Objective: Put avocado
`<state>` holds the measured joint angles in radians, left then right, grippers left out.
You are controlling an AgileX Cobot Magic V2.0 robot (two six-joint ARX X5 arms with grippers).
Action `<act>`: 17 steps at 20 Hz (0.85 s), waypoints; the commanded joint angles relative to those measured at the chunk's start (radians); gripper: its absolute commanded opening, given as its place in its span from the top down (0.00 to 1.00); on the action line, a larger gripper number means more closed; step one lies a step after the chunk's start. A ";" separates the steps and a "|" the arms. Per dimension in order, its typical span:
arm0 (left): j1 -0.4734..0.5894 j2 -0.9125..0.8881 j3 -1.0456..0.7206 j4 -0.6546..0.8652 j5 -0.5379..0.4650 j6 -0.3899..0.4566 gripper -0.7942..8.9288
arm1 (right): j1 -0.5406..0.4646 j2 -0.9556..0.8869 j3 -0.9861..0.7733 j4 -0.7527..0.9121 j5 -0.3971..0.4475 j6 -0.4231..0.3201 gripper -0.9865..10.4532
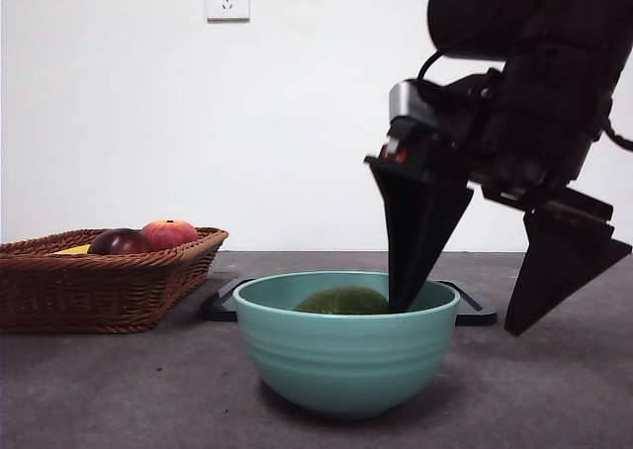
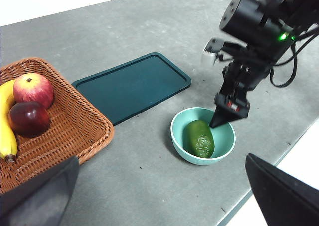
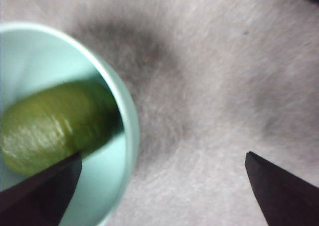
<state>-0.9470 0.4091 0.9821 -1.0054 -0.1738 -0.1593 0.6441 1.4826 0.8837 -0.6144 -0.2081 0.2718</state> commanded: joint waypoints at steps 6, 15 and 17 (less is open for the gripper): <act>-0.011 0.002 0.010 0.011 -0.002 -0.006 0.31 | 0.067 0.027 0.016 0.062 0.000 0.037 0.75; -0.011 0.002 0.010 0.011 -0.002 -0.006 0.31 | 0.097 0.027 0.018 0.090 0.034 0.086 0.91; -0.011 0.002 0.010 0.011 -0.002 -0.006 0.31 | 0.084 0.027 0.035 0.079 0.036 0.097 0.91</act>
<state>-0.9470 0.4091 0.9821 -1.0054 -0.1738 -0.1593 0.7219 1.4956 0.8948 -0.5518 -0.1768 0.3489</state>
